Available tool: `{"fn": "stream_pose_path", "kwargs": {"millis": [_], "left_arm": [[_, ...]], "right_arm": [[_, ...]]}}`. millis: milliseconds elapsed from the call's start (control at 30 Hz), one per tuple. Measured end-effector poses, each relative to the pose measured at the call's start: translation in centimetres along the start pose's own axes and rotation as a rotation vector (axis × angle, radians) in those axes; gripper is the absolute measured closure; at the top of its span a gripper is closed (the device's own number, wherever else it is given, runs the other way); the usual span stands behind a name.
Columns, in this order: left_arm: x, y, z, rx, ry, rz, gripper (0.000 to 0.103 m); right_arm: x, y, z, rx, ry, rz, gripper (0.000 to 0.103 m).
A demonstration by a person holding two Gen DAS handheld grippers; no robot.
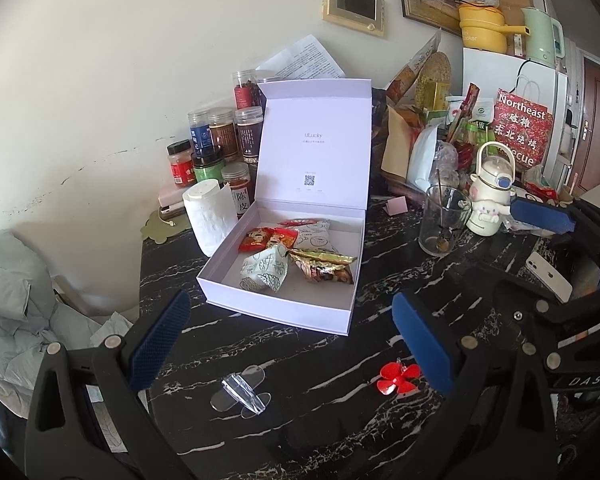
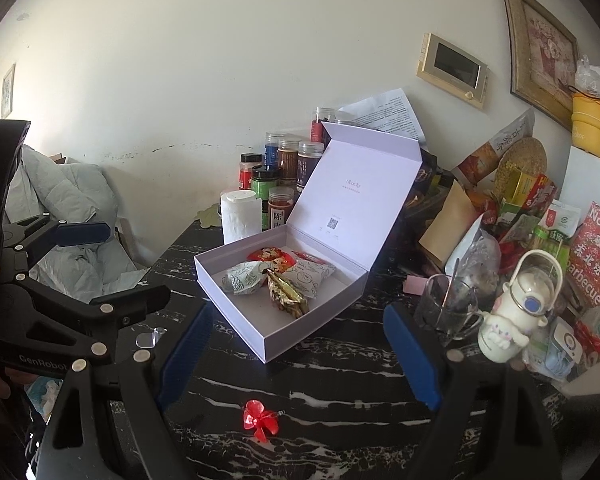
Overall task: Organize objects
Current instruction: 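Withdraw both open tools up and out of the white box, then move left tool to the clear plastic stand while right tool approaches the red propeller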
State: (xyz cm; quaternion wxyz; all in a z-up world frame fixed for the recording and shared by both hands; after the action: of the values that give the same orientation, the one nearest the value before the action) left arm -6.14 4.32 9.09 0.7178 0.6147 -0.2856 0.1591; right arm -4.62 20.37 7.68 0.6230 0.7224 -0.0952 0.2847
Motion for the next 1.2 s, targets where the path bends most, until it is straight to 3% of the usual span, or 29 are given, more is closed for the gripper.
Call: {"fn": "stream_pose_path", "kwargs": {"millis": [600,1200], "left_arm": [[-0.6,-6.1,-1.4,0.029,-0.021,0.112,0.002],[-3.9,-12.4,1.1,0.156,-0.023,0.224,0.002]], "right_arm": [[-0.5,-6.7,0.4,-0.060,0.001,0.103,0.015],[-4.3,-13.0,2.0,-0.160,0.064,0.184,0.015]]}}
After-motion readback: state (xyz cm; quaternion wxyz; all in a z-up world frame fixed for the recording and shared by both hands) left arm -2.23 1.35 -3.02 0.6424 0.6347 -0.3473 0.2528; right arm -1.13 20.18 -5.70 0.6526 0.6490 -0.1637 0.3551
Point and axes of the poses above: each gripper's, at about its wrist camera, not at the fingertips, and x roughly against the way its jaws point, z to its left, y to its top, the point moved 2 cm from there along -x, roughly the way its jaws point, and after that the axes turned 2 degrees about z, right-handed, at the moved point
